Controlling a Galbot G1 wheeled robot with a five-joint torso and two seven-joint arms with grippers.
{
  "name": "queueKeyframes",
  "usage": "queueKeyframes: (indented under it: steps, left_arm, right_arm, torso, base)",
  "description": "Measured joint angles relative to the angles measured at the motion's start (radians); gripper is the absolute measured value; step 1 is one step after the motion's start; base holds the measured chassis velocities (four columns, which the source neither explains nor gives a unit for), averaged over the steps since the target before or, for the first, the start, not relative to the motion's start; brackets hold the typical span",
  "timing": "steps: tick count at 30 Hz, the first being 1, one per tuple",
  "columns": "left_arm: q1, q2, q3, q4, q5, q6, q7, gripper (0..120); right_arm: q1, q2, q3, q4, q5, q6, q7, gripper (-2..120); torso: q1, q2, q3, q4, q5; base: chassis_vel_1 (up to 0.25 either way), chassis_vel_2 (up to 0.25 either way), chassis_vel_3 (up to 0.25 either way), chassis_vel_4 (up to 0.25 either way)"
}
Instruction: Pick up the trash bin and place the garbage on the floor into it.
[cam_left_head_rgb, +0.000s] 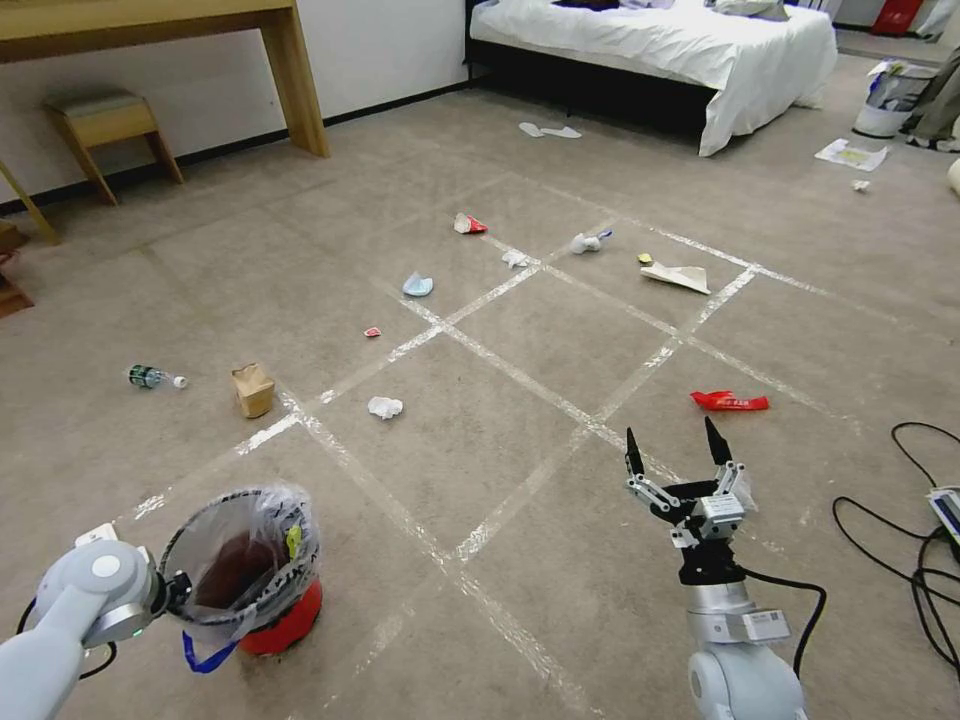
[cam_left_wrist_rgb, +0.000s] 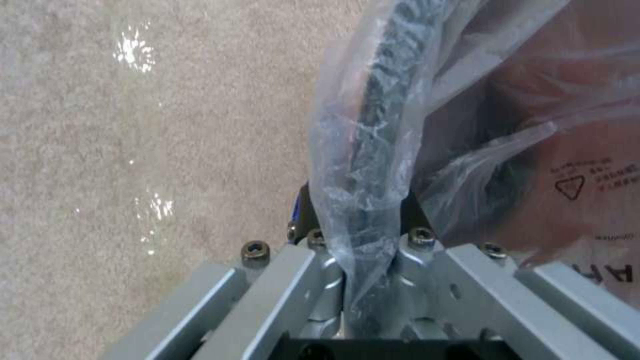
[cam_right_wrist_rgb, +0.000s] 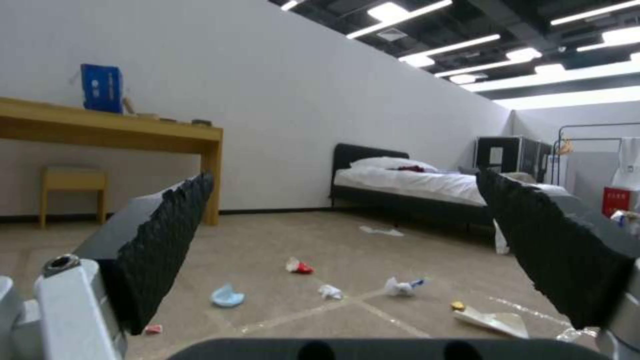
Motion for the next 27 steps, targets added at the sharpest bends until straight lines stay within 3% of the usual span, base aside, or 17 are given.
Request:
queueKeyframes:
  steps: [7, 9, 12, 14, 18, 20, 27]
  left_arm:
    - [0.056, -0.011, -0.048, -0.055, -0.007, 0.002, 0.0, 1]
    - [0.082, -0.012, -0.083, -0.097, -0.025, 0.004, -0.018, 1]
    - [0.096, -0.012, -0.099, -0.123, -0.04, 0.005, -0.034, 1]
    - [0.122, 0.0, -0.136, -0.203, -0.098, 0.006, -0.08, 1]
    - [0.131, 0.015, -0.155, -0.258, -0.146, 0.002, -0.12, 1]
    - [0.133, 0.042, -0.171, -0.324, -0.239, 0.001, -0.182, 1]
    - [0.118, 0.088, -0.189, -0.395, -0.34, -0.003, -0.241, 1]
  right_arm:
    - [-0.003, 0.001, 0.0, 0.005, -0.001, 0.0, 0.002, 100]
    - [-0.003, 0.001, -0.001, 0.004, -0.001, 0.001, 0.002, 100]
    - [-0.001, 0.001, -0.001, 0.002, -0.001, 0.001, 0.002, 100]
    - [0.006, 0.006, -0.008, -0.01, 0.002, 0.004, -0.001, 100]
    - [0.009, 0.012, -0.012, -0.024, 0.004, 0.01, -0.001, 100]
    - [0.009, 0.018, -0.012, -0.035, -0.004, 0.019, 0.001, 100]
    - [0.009, 0.026, -0.015, -0.038, -0.053, 0.022, 0.052, 100]
  torso:
    - [0.0, 0.0, 0.0, 0.0, -0.0004]
    - [0.0, 0.0, 0.0, -0.0002, -0.0005]
    - [0.0, 0.0, 0.0, -0.0001, -0.0006]
    - [0.0, 0.0, 0.0, -0.0001, -0.0004]
    - [0.0, 0.0, 0.0, -0.0002, -0.0004]
    - [0.0, 0.0, 0.0, -0.0001, -0.0002]
    - [0.0, 0.0, 0.0, -0.0004, -0.0002]
  base:
    - [0.0, 0.0, 0.0, 0.0]
    - [0.0, 0.0, 0.0, 0.0]
    - [0.0, 0.0, 0.0, 0.0]
    - [0.0, 0.0, 0.0, 0.0]
    - [0.0, 0.0, 0.0, 0.0]
    - [0.0, 0.0, 0.0, 0.0]
    - [0.0, 0.0, 0.0, 0.0]
